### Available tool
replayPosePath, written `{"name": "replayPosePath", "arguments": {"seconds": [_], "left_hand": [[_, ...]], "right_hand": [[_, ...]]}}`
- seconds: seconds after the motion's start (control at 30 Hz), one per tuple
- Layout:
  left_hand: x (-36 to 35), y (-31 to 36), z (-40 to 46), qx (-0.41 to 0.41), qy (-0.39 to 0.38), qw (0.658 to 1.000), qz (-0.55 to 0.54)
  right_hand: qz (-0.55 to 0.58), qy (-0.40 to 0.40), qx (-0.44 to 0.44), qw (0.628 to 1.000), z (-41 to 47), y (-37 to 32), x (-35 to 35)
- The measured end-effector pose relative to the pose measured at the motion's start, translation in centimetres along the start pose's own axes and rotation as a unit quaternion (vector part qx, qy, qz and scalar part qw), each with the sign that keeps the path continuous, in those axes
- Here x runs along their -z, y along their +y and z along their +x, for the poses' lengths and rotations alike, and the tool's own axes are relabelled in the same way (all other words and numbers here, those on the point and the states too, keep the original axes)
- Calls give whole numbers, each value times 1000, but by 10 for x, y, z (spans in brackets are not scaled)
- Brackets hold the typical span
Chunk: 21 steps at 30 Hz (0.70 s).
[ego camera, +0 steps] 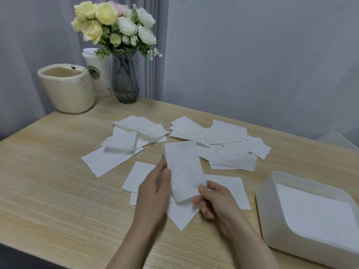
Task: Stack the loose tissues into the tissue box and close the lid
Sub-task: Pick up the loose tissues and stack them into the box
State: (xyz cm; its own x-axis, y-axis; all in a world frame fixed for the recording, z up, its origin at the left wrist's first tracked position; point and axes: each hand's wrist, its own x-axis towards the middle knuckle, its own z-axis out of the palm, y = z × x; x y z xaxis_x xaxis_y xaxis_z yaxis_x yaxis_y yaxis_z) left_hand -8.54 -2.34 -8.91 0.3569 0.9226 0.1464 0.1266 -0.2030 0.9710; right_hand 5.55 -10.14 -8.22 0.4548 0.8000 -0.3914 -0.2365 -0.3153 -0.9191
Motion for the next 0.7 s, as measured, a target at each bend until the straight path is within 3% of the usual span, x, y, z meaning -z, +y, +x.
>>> {"name": "replayPosePath", "arguments": {"seconds": [0.17,0.33,0.57,0.7], "left_hand": [[-4,-3,8,102,-15,980,-172],[-6,0,11,114,-35,976,-182],[0,-6,8,145,-1,962,-231],[1,-10,7,153,19,958,-242]], "right_hand": [[5,-12,29,1000,-4,4,-5],[-11,-34,57,998,-7,9,-8],[-43,60,116,991,-8,8,-6],[-13,39,92,995,-13,4,-9]]}}
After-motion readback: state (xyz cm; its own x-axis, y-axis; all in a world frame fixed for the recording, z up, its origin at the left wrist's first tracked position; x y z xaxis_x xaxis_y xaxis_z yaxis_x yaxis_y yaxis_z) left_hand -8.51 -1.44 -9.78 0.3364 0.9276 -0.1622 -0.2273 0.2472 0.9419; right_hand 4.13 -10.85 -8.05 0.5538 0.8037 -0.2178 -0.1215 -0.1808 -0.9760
